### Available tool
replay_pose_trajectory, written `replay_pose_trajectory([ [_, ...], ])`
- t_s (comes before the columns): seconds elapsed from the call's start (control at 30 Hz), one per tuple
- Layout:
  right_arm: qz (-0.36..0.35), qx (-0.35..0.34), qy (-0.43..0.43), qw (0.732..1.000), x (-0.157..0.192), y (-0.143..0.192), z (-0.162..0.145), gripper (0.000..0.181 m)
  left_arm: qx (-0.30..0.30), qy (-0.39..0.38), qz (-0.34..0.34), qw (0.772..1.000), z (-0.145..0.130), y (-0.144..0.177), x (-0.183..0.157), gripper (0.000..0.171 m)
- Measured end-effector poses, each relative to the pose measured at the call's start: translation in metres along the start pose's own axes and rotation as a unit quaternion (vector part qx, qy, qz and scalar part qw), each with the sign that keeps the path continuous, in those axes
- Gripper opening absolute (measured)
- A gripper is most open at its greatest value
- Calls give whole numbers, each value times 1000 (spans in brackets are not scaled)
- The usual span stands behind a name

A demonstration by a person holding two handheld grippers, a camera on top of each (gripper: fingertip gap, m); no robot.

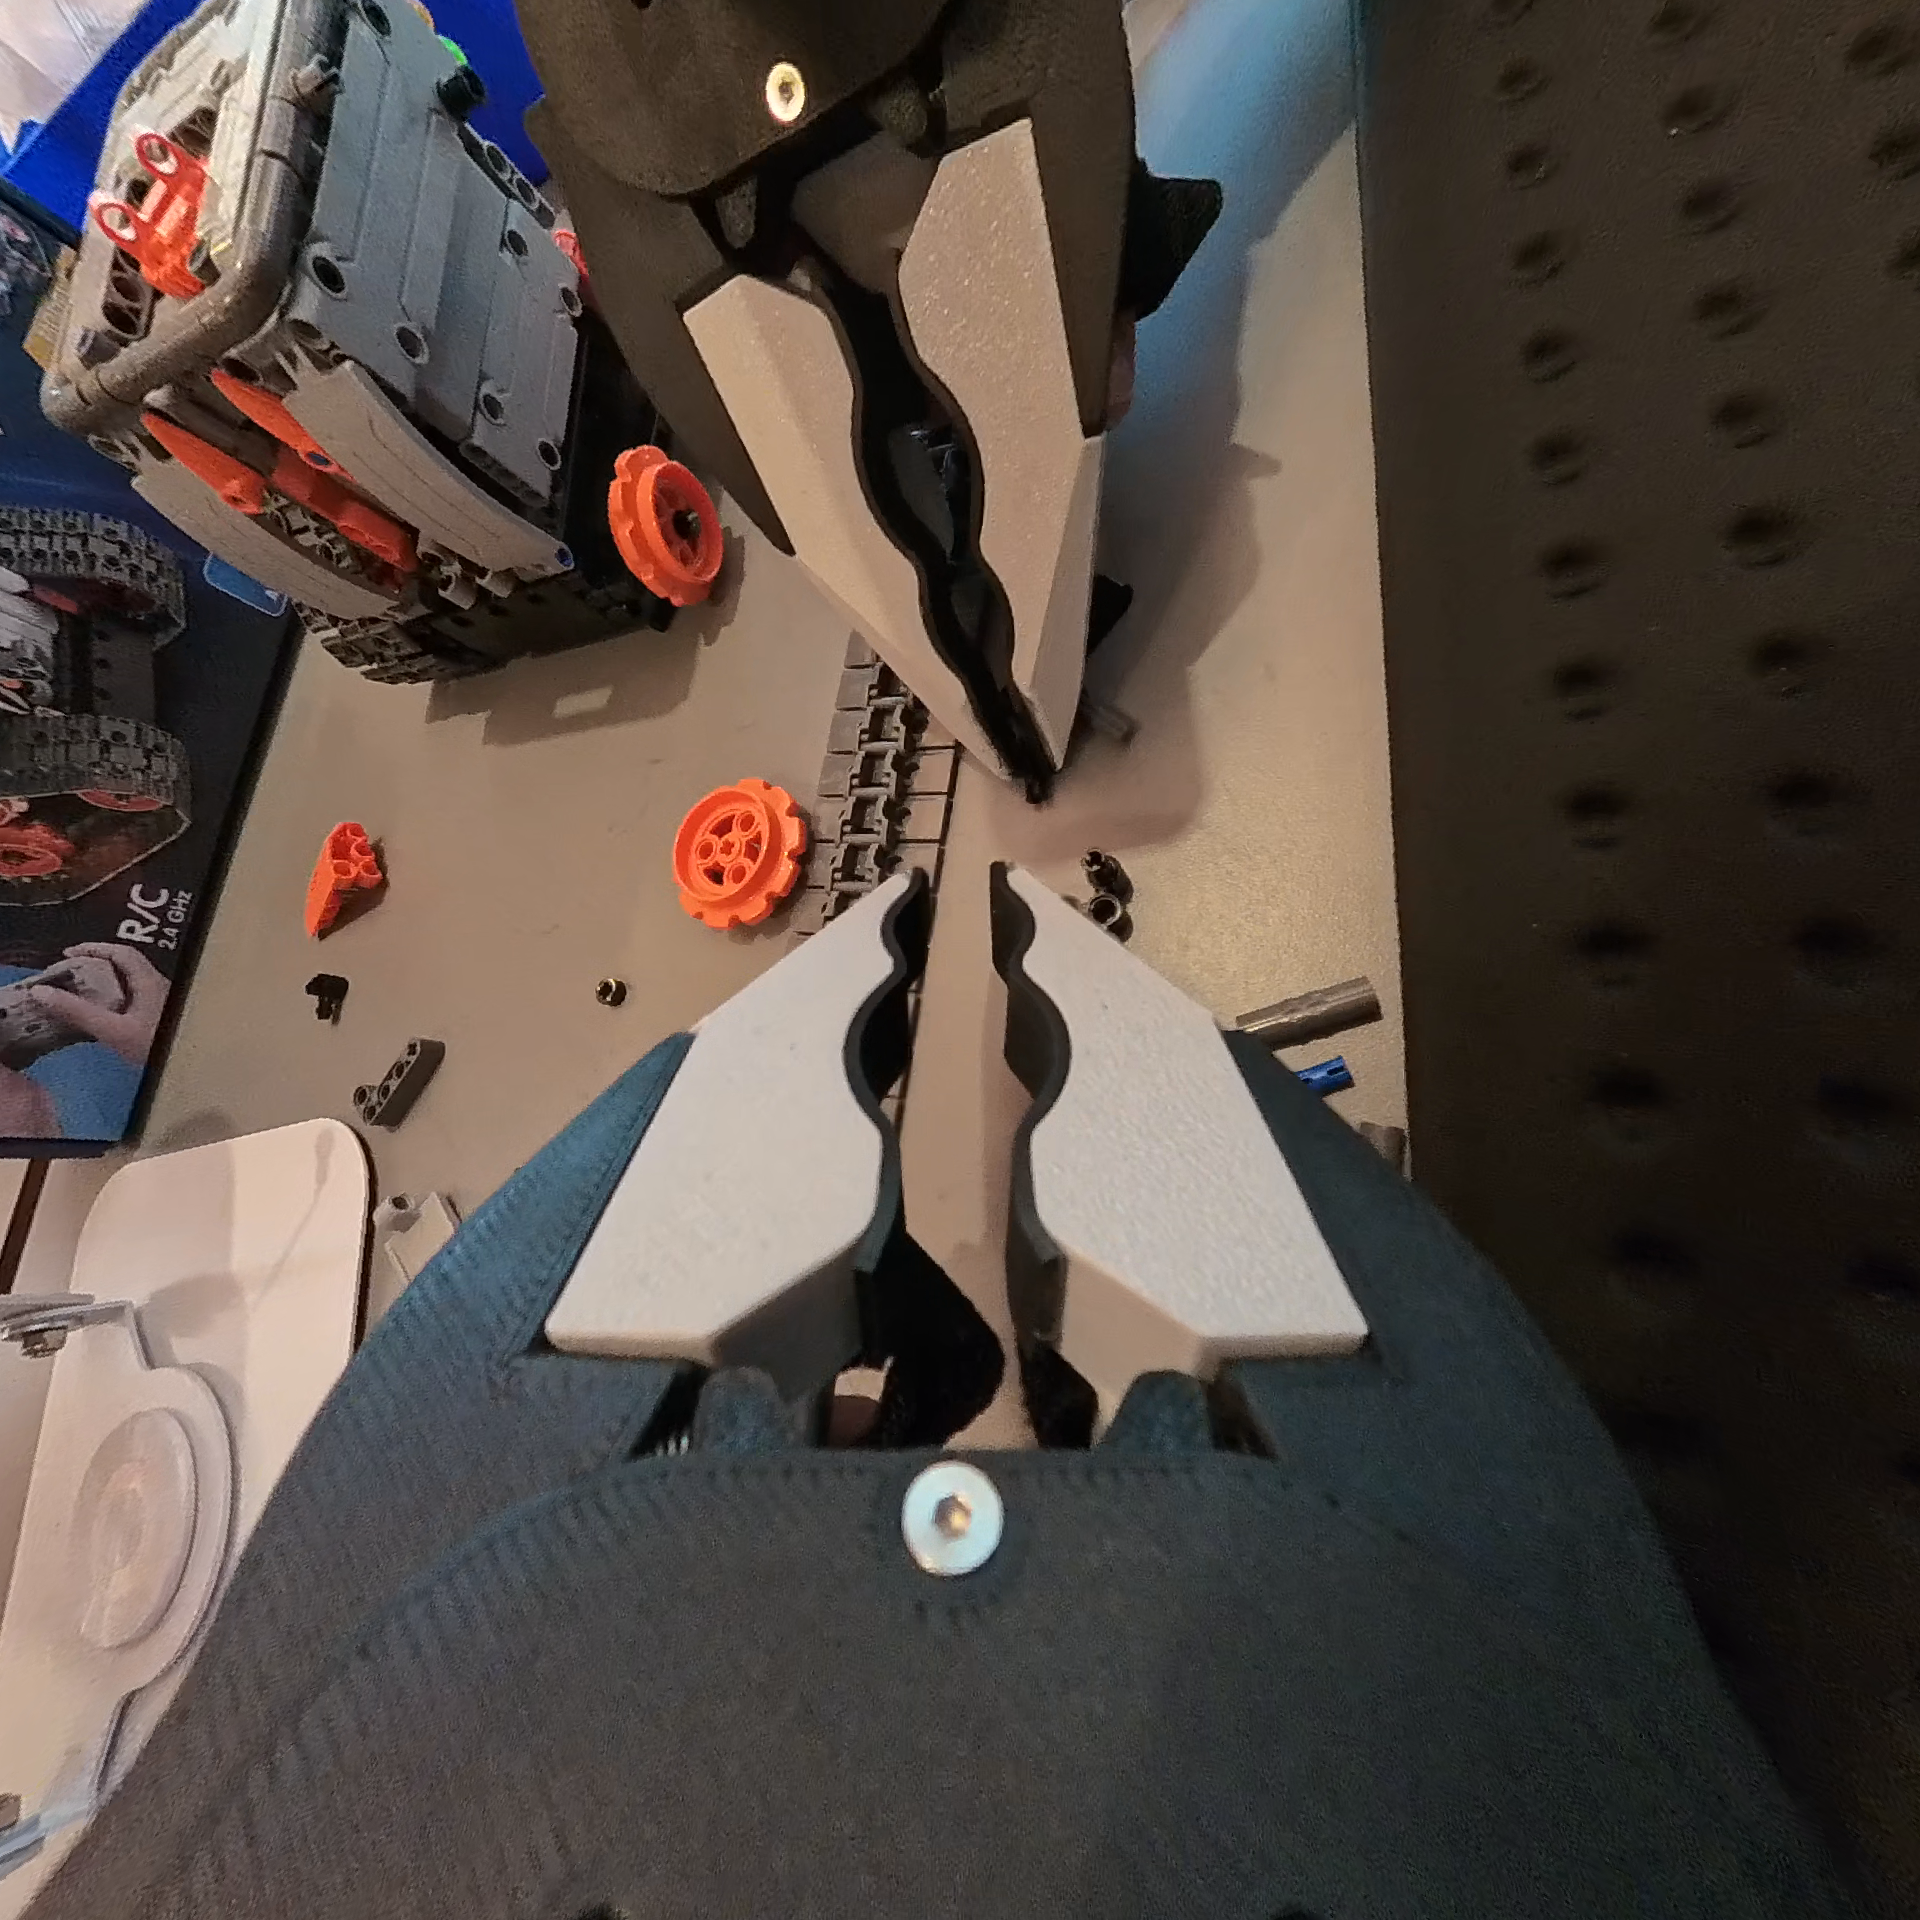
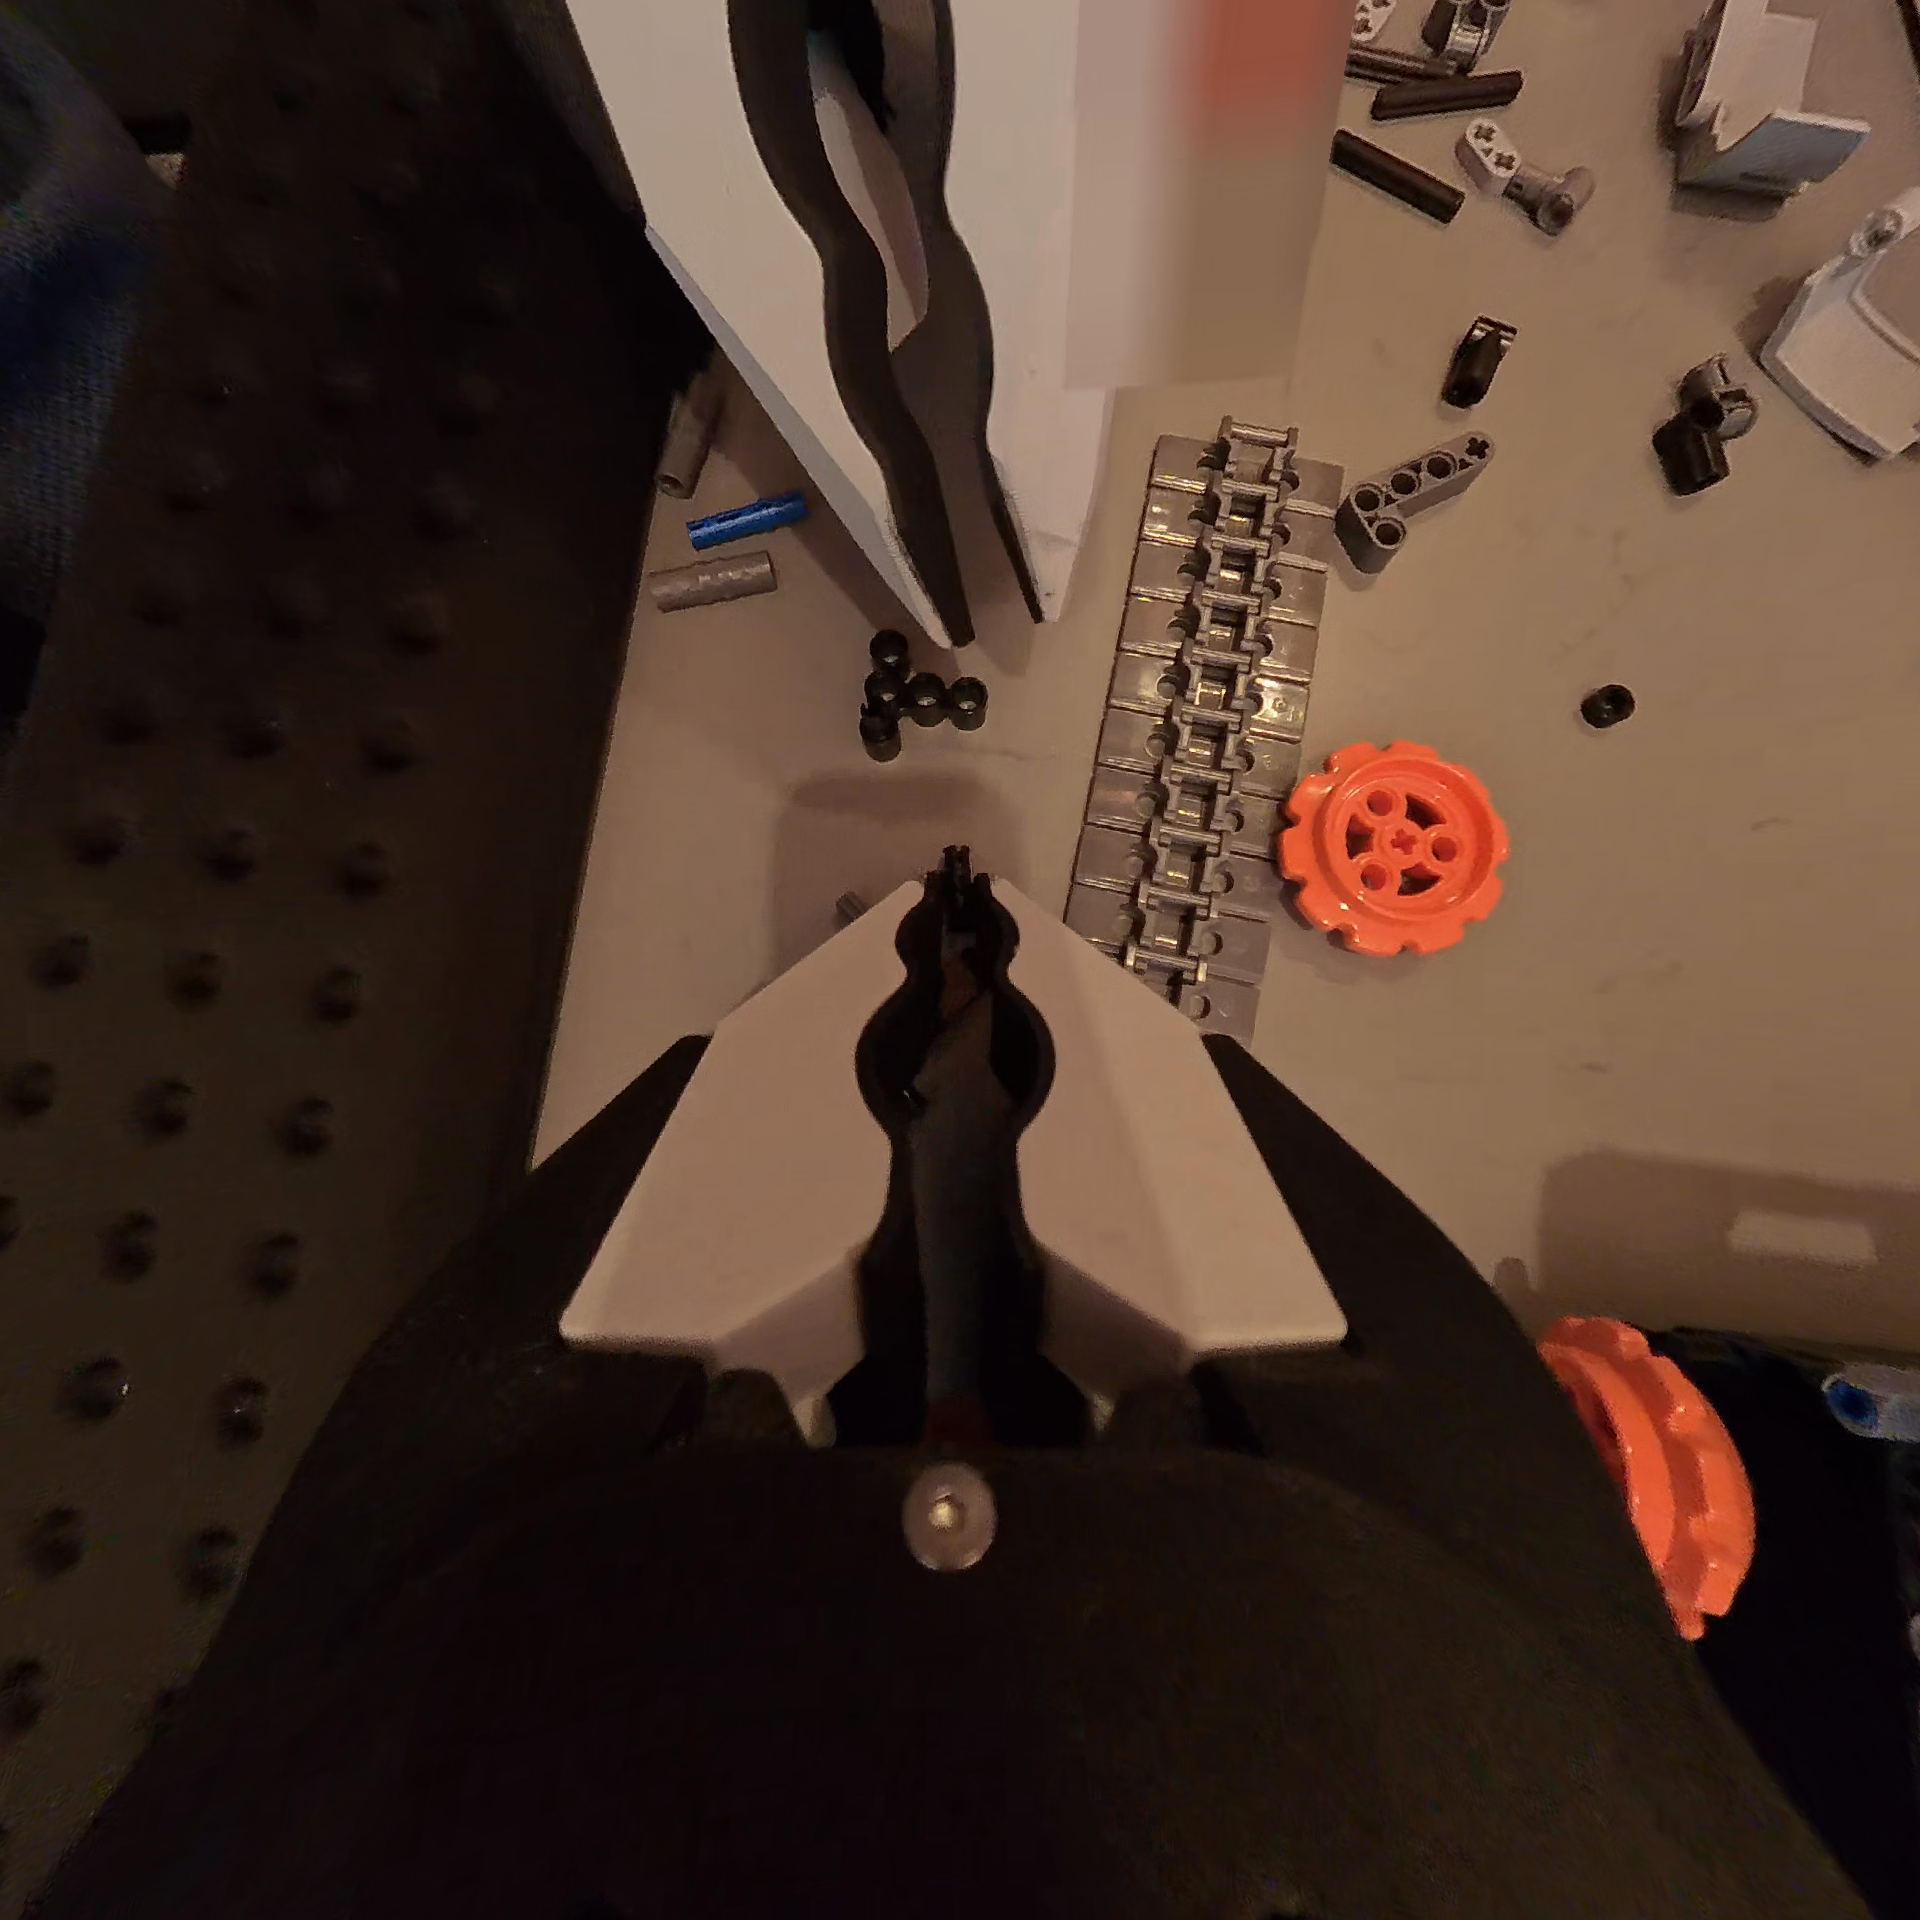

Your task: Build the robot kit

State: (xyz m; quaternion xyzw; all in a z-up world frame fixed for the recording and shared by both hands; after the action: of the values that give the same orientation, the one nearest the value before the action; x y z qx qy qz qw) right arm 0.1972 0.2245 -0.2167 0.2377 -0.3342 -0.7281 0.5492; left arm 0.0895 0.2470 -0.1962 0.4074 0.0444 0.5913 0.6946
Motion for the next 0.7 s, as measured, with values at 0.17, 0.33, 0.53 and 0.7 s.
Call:
replay_pose_trajectory([
  [0.17, 16, -43, -22, 999, -1, 6, 7, 2, -10, -20, 15, 1000, 4, -4, -1, 14],
  [0.33, 55, -117, -69, 989, -3, 22, 18, 2, -33, -124, 91, 988, 19, -4, -4, 22],
  [0.53, 84, -150, -91, 981, -2, 28, 24, 2, -37, -192, 126, 973, 26, -5, -12, 7],
  [0.7, 87, -176, -103, 975, -4, 34, 28, 3, -43, -209, 159, 964, 30, -1, -8, 4],
])
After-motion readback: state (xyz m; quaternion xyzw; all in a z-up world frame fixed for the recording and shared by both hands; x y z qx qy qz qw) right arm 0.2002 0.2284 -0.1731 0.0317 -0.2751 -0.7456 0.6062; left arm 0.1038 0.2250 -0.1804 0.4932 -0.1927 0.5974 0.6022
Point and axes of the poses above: each gripper's, where its closed fingertips meet, y back along the fingers, z out of its top, x = y × z across the jaws, the point moved 6 cm from there along y, back along the fingers, and after that the axes turned 1 degree about -y, right-handed, at the moved point
